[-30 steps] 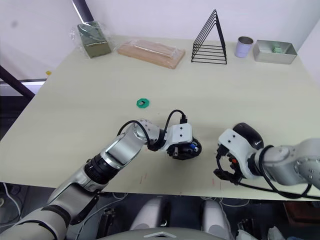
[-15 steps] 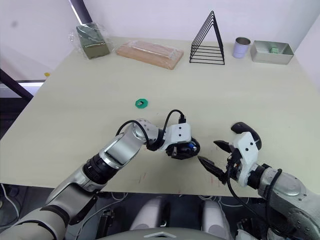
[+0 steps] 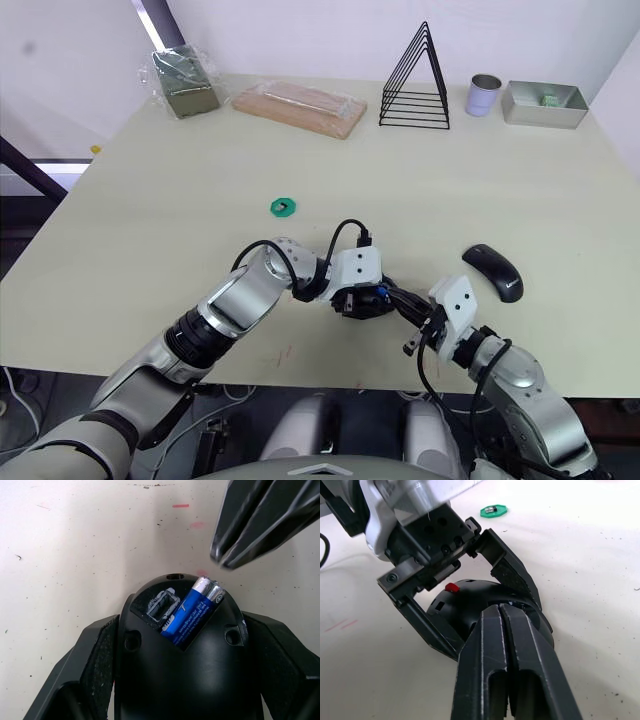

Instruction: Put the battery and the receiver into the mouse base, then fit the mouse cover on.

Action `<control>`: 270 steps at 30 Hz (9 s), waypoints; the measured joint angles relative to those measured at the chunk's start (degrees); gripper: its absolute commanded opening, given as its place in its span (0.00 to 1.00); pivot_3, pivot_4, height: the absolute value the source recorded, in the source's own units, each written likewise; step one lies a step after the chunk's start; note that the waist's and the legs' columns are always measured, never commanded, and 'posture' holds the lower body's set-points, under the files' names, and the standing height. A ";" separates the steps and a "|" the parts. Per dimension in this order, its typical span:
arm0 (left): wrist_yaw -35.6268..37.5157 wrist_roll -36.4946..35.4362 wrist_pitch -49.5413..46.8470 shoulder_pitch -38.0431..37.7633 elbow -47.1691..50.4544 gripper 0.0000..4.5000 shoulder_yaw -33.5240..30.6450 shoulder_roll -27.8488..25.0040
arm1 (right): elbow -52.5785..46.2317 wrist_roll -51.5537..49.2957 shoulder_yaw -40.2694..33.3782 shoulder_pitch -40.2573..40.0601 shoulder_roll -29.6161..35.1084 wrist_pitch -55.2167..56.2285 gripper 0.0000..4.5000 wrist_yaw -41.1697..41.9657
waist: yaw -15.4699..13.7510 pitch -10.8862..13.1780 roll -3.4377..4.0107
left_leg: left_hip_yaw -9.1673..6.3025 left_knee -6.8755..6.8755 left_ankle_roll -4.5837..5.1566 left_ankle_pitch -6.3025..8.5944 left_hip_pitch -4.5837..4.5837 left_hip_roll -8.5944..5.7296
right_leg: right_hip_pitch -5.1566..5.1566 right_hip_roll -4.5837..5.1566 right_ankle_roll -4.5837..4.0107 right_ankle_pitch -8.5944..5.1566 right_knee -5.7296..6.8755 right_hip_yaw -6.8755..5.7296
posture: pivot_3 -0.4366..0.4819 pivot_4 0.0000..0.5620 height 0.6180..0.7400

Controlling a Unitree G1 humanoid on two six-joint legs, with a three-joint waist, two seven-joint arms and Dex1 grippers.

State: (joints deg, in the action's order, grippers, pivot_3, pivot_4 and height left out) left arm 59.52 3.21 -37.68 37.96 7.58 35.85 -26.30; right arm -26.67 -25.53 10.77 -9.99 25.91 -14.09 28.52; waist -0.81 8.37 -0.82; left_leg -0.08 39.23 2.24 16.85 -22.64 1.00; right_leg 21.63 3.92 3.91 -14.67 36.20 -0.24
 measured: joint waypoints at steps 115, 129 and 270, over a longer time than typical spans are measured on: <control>-9.95 -30.09 -8.33 -29.81 11.57 0.97 -57.76 -12.42 | -4.73 -11.25 -38.54 -12.42 13.06 -1.63 1.00 28.51 | -0.15 0.23 -0.39 | 1.08 -0.13 -0.12 -0.04 0.78 0.46 | 0.06 0.00 -0.31 -0.11 0.49 1.07 | 0.48 0.27 1.00; -22.31 -29.19 -8.70 -20.74 2.71 0.97 -53.66 -10.54 | -2.72 -14.76 -38.97 -15.29 9.46 0.16 1.00 29.70 | 0.00 0.23 -0.38 | 1.12 -0.19 -0.13 -0.03 0.80 0.39 | 0.06 0.32 -0.33 -0.09 0.50 1.09 | 0.48 0.27 1.00; 5.57 -7.00 33.86 12.99 -60.73 0.17 -35.91 -7.69 | -19.05 -18.25 -30.70 -11.68 11.18 -7.17 1.00 10.11 | 0.67 0.39 -0.73 | 1.14 -0.08 -0.10 -0.04 0.71 0.31 | 0.11 0.03 -0.01 0.10 0.65 0.97 | 0.48 0.27 1.00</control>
State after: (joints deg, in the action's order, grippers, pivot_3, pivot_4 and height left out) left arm 65.09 -3.78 -3.82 50.96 -53.15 -0.07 -33.99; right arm -45.72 -43.78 -19.93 -21.67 37.10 -21.26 38.63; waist -0.13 8.76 -1.55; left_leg 1.06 39.15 2.13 16.81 -21.94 1.31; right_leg 21.74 3.95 3.89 -14.58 36.85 0.72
